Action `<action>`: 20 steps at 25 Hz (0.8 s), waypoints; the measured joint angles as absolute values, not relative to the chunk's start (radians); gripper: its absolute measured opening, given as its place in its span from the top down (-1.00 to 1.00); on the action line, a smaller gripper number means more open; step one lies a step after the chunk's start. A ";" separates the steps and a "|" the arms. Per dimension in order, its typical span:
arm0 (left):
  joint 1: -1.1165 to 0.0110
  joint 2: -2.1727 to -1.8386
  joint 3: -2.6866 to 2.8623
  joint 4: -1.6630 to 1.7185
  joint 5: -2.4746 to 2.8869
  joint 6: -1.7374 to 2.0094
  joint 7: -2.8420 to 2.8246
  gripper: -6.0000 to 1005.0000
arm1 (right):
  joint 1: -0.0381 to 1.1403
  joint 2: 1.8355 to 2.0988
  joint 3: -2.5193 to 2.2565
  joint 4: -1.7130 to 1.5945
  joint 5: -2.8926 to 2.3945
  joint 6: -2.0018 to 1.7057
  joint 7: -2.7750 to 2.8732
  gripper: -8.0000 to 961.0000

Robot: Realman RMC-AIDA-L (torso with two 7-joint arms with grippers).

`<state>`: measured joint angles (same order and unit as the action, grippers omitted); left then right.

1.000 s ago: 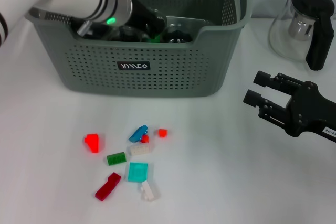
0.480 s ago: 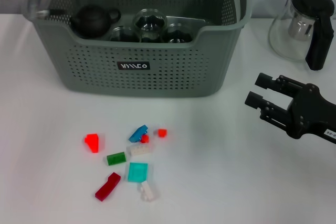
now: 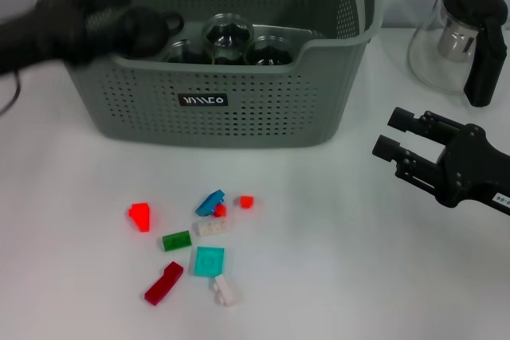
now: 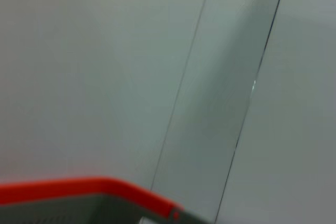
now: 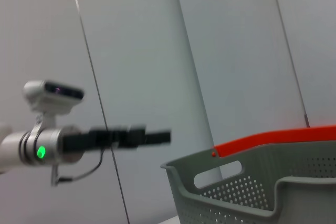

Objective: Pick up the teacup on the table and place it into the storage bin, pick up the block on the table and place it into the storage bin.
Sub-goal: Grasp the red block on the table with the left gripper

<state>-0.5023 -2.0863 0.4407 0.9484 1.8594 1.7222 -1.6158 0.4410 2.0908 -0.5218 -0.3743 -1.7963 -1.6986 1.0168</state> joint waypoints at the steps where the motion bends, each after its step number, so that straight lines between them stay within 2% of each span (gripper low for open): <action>1: -0.481 -2.091 0.438 0.948 1.876 1.726 -1.564 -0.63 | 0.442 2.091 -0.521 -0.374 -1.796 -1.699 1.018 -0.21; 5: -0.424 -2.116 0.436 0.954 1.979 1.722 -1.394 -0.61 | 0.447 2.088 -0.521 -0.375 -1.796 -1.698 1.020 -0.21; 20: -0.437 -2.121 0.447 0.791 2.323 1.514 -1.213 -0.55 | 0.454 2.086 -0.516 -0.374 -1.795 -1.684 1.020 -0.21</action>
<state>-0.4368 -2.1207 0.4469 0.7907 2.3233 1.5137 -1.2133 0.4541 2.0859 -0.5163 -0.3743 -1.7946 -1.6842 1.0201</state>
